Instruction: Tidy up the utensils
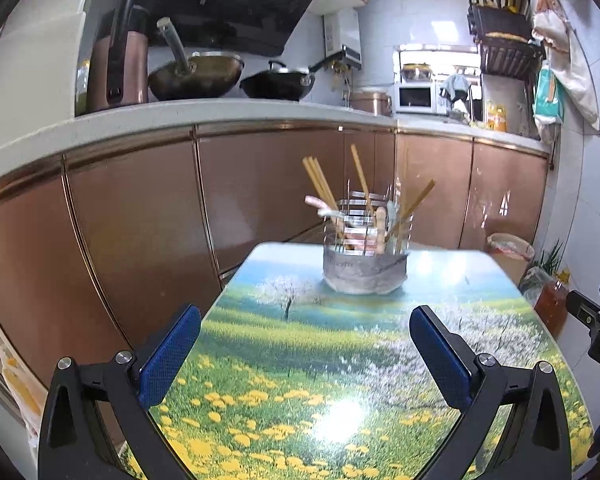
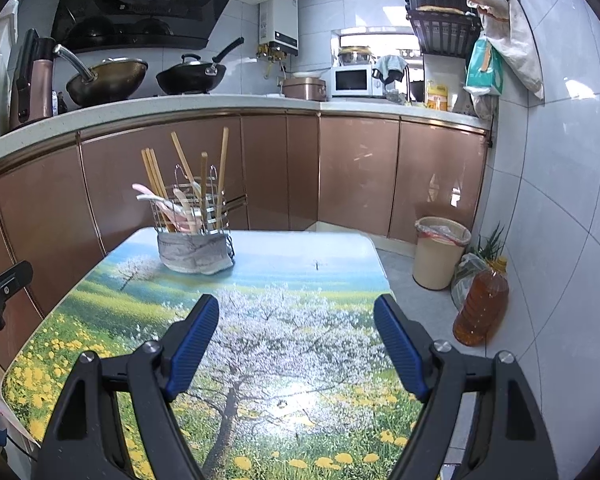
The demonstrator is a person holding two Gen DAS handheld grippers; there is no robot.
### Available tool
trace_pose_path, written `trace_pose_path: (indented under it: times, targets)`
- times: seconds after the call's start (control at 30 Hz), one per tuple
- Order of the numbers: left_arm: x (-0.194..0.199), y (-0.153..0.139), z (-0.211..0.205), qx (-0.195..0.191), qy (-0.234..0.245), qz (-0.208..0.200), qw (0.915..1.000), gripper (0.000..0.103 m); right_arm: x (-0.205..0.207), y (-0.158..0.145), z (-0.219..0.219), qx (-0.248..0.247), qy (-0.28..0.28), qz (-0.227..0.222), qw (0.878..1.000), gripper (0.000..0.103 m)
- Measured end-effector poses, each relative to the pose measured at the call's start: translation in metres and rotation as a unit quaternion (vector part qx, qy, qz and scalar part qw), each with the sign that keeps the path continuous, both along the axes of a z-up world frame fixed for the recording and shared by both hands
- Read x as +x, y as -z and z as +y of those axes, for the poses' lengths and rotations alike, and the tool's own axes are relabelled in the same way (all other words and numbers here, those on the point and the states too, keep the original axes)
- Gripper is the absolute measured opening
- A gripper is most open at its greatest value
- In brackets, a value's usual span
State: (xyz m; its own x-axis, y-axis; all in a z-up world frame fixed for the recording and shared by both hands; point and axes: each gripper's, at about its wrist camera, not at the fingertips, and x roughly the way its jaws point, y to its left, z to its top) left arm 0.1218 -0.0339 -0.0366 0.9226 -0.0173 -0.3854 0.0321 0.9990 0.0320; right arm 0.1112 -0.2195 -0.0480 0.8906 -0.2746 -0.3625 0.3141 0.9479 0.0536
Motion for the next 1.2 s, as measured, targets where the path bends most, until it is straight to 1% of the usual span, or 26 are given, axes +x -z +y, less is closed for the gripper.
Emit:
trace_pose_path:
  times: [0.3, 0.5, 0.6, 0.8, 1.2]
  targets:
    - [-0.026, -0.045, 0.001, -0.005, 0.003, -0.045, 0.9989, 0.103, -0.024, -0.050, 0.012, -0.017, -0.006, -0.050, 0.999, 0.079]
    - [-0.047, -0.066, 0.004, -0.009, 0.002, -0.068, 0.9976, 0.103, -0.044, -0.076, 0.025, -0.029, -0.013, -0.071, 0.997, 0.079]
    - [-0.054, -0.073, 0.006, -0.009, 0.001, -0.072, 0.9974, 0.103, -0.051, -0.081, 0.028, -0.034, -0.016, -0.073, 0.997, 0.079]
    - [-0.060, -0.077, 0.006, -0.007, 0.000, -0.069, 0.9976, 0.103, -0.058, -0.087, 0.033, -0.039, -0.024, -0.076, 0.996, 0.079]
    - [-0.067, -0.078, 0.005, -0.008, -0.007, -0.067, 0.9977, 0.103, -0.061, -0.086, 0.037, -0.043, -0.027, -0.076, 0.996, 0.079]
